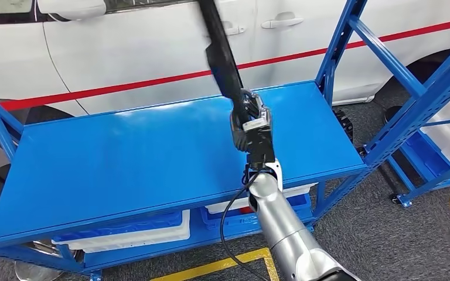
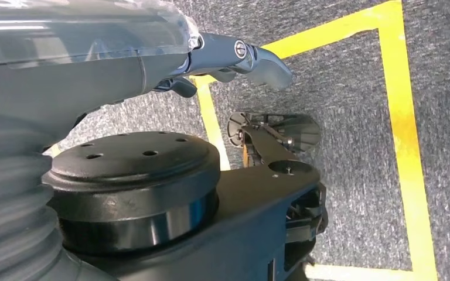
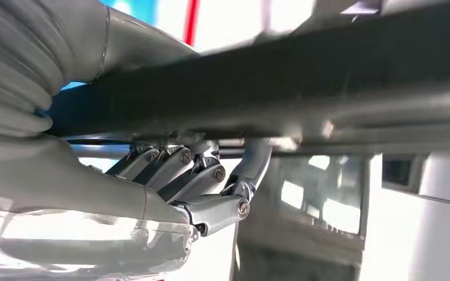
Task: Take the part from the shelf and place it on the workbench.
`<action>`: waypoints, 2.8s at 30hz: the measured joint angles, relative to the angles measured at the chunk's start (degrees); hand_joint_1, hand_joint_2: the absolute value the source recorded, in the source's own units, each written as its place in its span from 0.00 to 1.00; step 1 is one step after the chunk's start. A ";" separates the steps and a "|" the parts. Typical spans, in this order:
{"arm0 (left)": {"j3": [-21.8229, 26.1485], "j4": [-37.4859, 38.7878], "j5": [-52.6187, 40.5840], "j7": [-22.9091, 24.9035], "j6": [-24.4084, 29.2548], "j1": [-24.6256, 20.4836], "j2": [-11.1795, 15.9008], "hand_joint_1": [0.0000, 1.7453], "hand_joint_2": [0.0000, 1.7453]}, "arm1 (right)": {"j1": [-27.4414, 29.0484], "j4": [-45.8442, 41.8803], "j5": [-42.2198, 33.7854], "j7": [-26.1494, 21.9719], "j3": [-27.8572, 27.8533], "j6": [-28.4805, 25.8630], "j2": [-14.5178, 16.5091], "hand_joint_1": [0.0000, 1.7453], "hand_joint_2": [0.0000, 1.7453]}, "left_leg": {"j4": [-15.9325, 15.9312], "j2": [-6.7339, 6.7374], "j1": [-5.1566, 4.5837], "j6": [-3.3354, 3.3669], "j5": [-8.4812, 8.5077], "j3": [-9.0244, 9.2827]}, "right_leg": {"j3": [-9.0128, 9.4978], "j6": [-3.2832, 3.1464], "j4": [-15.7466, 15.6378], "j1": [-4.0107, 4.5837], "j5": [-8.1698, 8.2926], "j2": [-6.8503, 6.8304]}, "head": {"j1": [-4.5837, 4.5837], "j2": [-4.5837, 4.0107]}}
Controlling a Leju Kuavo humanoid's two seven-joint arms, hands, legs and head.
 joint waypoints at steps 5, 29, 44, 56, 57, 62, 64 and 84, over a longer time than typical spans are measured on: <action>0.48 0.00 0.31 0.27 0.43 0.03 -0.01 0.00 1.00 | 3.69 -11.69 -14.98 3.21 2.41 12.68 -1.84 1.00 1.00 | 0.62 -0.03 -0.11 -1.44 -0.63 -0.34 | 2.37 -1.34 -5.37 0.27 1.32 0.27 | -0.09 0.01; 1.17 0.00 0.52 5.25 0.45 -0.41 0.03 0.00 1.00 | 14.87 -29.22 -25.18 7.45 9.62 31.99 -8.34 1.00 1.00 | -0.30 0.27 0.00 0.36 0.88 -0.40 | -1.29 0.44 6.13 -0.30 -4.56 0.13 | -0.03 0.01; 1.43 0.00 0.31 5.33 -0.07 -0.61 0.08 0.00 1.00 | 16.20 -31.96 -24.37 8.24 10.78 31.87 -9.34 1.00 1.00 | 14.88 0.15 0.24 -2.46 -9.49 -3.98 | -0.10 -2.54 -5.15 0.16 3.46 -0.11 | -0.21 0.00; 1.43 0.00 0.20 5.64 -0.39 -0.99 0.11 0.00 1.00 | 16.97 -35.28 -20.22 9.06 12.23 36.43 -10.14 1.00 1.00 | -1.50 0.61 -0.30 0.78 -0.69 2.46 | -4.55 0.16 4.23 0.00 -3.40 0.03 | -0.20 0.00; 1.43 0.00 0.19 5.68 -0.39 -0.98 0.10 0.00 1.00 | 17.08 -35.42 -20.17 9.12 12.35 36.43 -10.23 1.00 1.00 | -1.44 0.65 -0.32 0.79 -0.10 1.60 | -5.17 0.30 7.71 -0.01 -5.07 0.03 | -0.19 0.00; 1.43 0.00 0.17 5.72 -0.38 -0.96 0.10 0.00 1.00 | 17.08 -35.75 -20.04 9.23 12.91 36.63 -10.62 1.00 1.00 | -0.25 0.67 -0.35 0.04 2.13 -2.41 | 3.71 0.35 1.58 -0.15 -1.79 0.02 | -0.19 0.01; 1.43 0.00 0.15 5.72 -0.36 -1.00 0.10 0.00 1.00 | 16.74 -36.07 -20.01 9.30 13.22 36.88 -10.62 1.00 1.00 | 0.51 0.65 -0.50 -0.54 2.68 -3.32 | 7.74 -0.17 -4.30 0.01 -2.84 0.18 | -0.24 0.01; 1.41 -0.04 -0.54 6.05 -0.43 -1.36 0.36 0.00 1.00 | 16.37 -36.55 -21.76 10.20 14.52 35.91 -10.71 1.00 1.00 | -0.67 0.52 -1.46 -0.07 -4.61 6.08 | 0.39 -2.26 -5.86 0.70 4.48 -0.46 | -0.42 0.01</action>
